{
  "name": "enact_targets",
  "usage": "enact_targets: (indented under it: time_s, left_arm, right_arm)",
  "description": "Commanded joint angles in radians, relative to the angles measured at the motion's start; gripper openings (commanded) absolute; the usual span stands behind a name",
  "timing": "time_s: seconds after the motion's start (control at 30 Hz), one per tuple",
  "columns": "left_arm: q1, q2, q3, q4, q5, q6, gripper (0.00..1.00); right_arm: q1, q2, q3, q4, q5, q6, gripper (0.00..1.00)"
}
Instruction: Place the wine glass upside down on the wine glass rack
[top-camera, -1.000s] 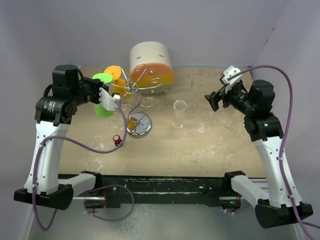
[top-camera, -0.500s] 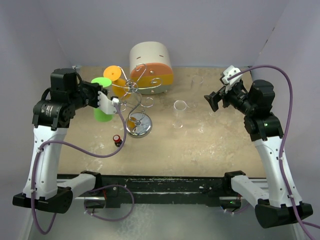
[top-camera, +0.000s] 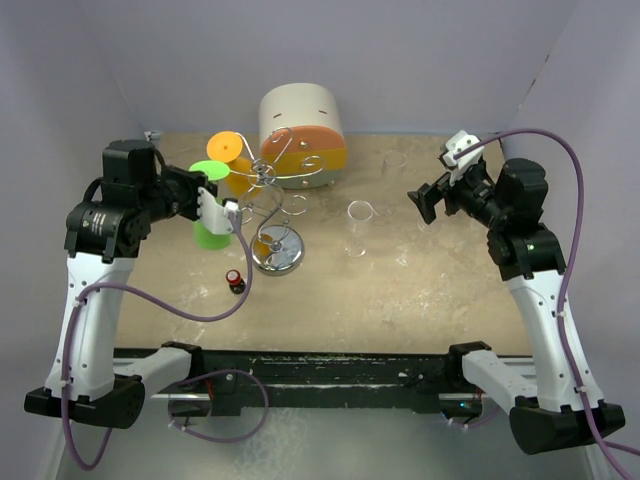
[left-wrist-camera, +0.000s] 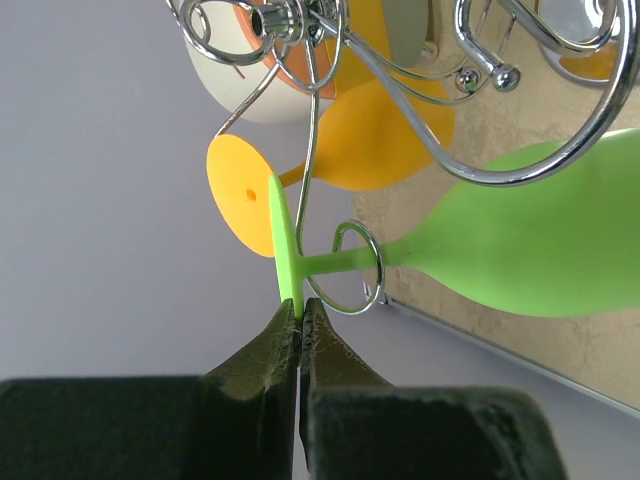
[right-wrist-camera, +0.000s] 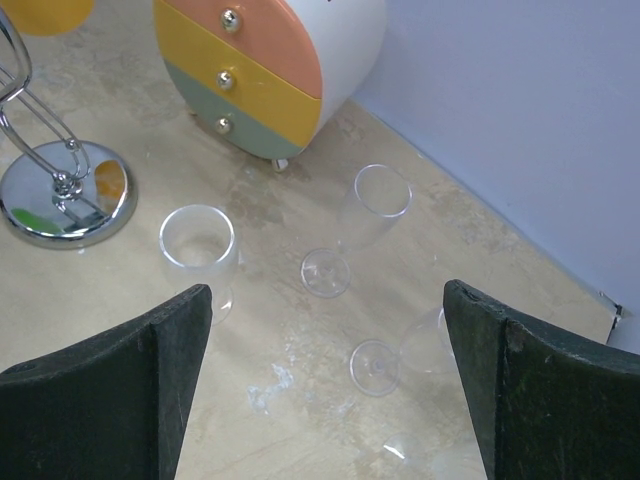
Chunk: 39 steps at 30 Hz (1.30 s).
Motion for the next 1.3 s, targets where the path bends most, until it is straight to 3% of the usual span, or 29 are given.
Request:
enact_targets:
  time_s: [0.0,0.7,1.27]
  left_arm:
    - [-0.007,-0.007,-0.013,0.007,0.058,-0.010,0.03]
    - [-0.009,-0.012,-0.071,0.017,0.055,0.000,0.15]
    - [-0.010,-0.039,-0.086,-0.017,0.033,0.001,0.33]
  right_arm:
    - [-0.005,-0.004,0.006,0.028,0.002,0.003,1.00]
    - [-0.008,0.004,0.000,0.038,0.015,-0.006,1.00]
    - [-0.009,0.008,-0.001,0.037,0.027,-0.010,1.00]
